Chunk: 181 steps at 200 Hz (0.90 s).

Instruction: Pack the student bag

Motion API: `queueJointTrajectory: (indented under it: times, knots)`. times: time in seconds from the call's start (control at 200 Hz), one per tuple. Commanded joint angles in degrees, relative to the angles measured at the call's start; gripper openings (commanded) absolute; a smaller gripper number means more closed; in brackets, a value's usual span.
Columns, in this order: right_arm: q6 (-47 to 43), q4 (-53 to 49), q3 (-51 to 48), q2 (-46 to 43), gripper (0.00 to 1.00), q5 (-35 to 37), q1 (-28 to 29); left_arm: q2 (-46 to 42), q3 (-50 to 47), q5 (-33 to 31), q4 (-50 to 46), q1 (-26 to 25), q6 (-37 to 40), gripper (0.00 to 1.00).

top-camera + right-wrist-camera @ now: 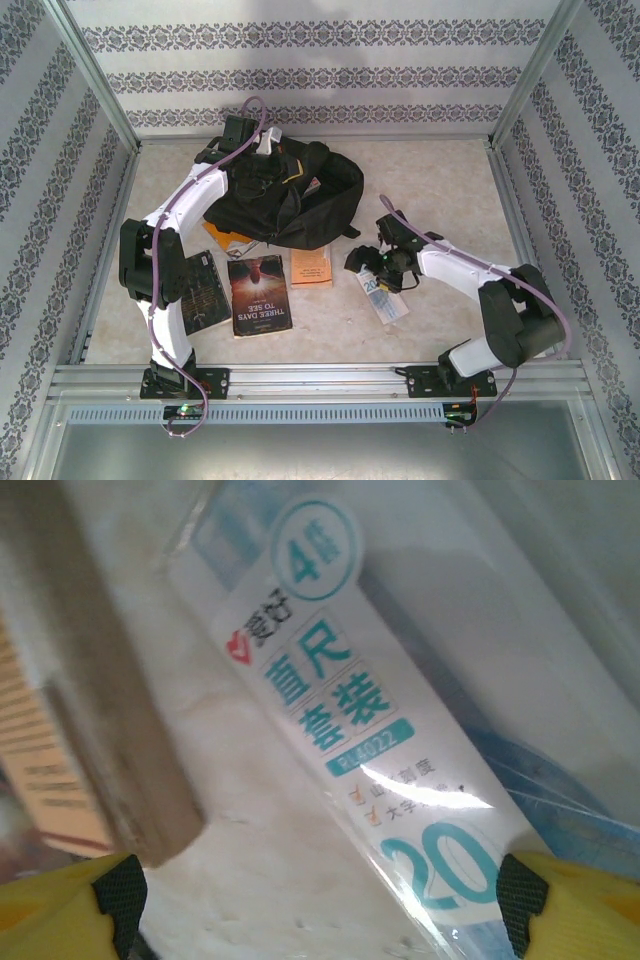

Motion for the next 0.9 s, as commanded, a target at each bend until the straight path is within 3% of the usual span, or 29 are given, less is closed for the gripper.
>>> queueJointTrajectory:
  times: [0.0,0.105,0.205,0.36,0.675,0.899]
  knots:
    - [-0.28,0.29,-2.37,-6.82,0.92,0.75,-2.83,-2.38,1.95,1.21,-1.66,-0.10,1.13,0.00]
    - [-3.41,-8.33,-2.24,-7.62,0.93,6.68,-7.76,-2.44,2.04,1.30,-1.66,0.01,1.05,0.00]
    - [-5.41,-11.61,-2.62,-6.59,0.95,11.17,-8.64,-2.58,1.95,1.38,-1.57,0.02,0.95,0.00]
    - [-5.76,-10.31,-5.01,-5.20,0.97,10.99,-8.02,-2.96,1.86,1.33,-1.57,0.11,1.13,0.00]
    - [-1.45,-9.66,-3.54,-3.66,0.98,10.01,3.64,-3.02,1.95,1.54,-1.66,0.18,1.13,0.00]
    - [3.68,-3.42,-2.00,-6.74,0.98,3.46,11.46,-3.07,1.86,1.62,-1.59,0.22,1.13,0.00]
